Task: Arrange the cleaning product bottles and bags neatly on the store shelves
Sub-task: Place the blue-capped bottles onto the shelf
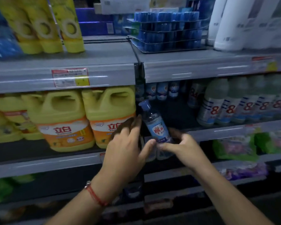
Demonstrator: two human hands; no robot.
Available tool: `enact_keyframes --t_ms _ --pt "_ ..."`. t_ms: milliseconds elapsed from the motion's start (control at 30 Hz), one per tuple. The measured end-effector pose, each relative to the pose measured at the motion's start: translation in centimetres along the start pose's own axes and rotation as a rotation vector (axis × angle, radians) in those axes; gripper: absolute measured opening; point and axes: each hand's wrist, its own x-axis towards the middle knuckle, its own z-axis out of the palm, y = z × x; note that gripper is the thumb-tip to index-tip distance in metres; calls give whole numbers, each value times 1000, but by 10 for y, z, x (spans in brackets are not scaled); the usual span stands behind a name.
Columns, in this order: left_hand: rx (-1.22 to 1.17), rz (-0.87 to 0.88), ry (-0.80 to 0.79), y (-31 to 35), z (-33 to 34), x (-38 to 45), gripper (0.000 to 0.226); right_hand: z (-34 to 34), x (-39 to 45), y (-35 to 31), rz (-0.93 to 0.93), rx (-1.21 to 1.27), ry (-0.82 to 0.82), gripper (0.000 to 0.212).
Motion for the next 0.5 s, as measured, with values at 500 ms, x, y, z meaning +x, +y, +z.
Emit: enact_keyframes --t_ms 500 --pt "205 -111 1 -11 59 -20 77 32 89 7 -232 -100 -9 51"
